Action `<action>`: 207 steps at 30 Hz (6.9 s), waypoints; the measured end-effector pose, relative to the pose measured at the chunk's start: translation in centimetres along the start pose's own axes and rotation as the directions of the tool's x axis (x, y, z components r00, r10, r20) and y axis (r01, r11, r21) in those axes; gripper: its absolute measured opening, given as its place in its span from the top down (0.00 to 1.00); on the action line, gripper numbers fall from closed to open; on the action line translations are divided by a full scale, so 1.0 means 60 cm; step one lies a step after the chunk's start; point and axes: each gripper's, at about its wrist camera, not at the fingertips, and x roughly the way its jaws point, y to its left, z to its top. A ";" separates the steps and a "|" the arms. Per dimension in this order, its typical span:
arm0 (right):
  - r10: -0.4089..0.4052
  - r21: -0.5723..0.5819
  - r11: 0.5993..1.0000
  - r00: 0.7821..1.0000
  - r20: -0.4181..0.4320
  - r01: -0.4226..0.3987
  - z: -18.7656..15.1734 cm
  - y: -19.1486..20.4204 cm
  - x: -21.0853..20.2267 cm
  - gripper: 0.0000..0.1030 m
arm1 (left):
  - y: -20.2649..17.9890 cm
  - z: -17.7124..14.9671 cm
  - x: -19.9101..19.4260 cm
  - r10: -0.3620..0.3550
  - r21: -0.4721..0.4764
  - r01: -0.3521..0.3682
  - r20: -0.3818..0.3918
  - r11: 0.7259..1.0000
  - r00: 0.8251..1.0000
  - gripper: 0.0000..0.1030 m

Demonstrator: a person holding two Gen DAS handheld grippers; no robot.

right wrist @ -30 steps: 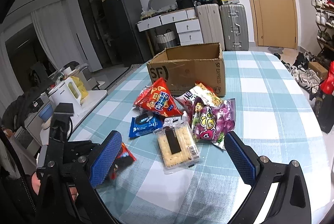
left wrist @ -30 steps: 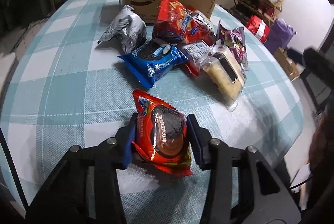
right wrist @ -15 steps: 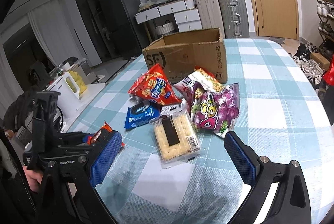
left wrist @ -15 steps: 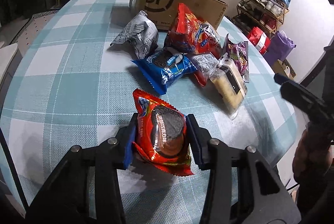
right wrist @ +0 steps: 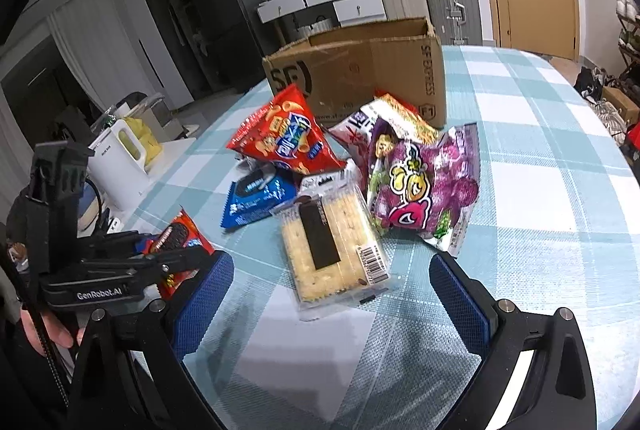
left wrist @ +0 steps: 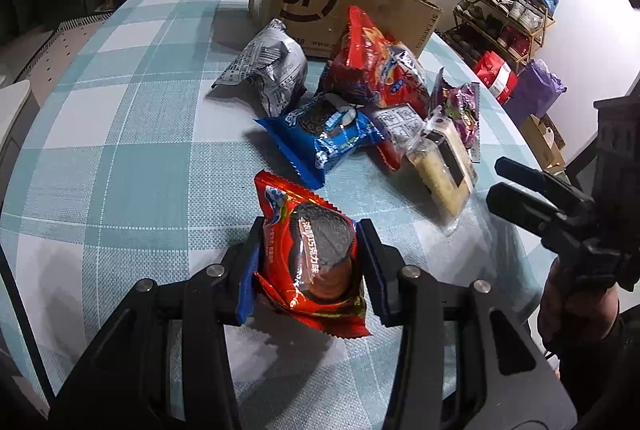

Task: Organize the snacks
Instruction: 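Grasp the clear cracker pack with the right tool while the left tool holds the cookie pack, then carry the cookie pack and cracker pack over the cardboard box, then open both tools to drop the packs into the box, then withdraw both tools from the box toward the remaining snacks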

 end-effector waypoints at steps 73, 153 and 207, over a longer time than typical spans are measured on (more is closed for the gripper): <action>0.117 0.039 0.992 0.991 0.070 -0.120 0.063 0.014 -0.086 0.40 | -0.066 0.095 -0.099 -0.109 0.070 0.102 0.114 0.992 0.988 0.60; 0.011 -0.054 0.999 0.993 0.117 -0.004 0.425 -0.106 0.112 0.16 | -0.001 0.532 0.140 -0.010 0.058 0.006 0.076 0.998 0.997 0.36; -0.072 0.002 0.997 0.968 0.242 0.073 0.131 -0.017 -0.164 0.01 | -0.072 0.194 -0.127 0.165 0.009 -0.174 0.265 0.985 0.950 0.01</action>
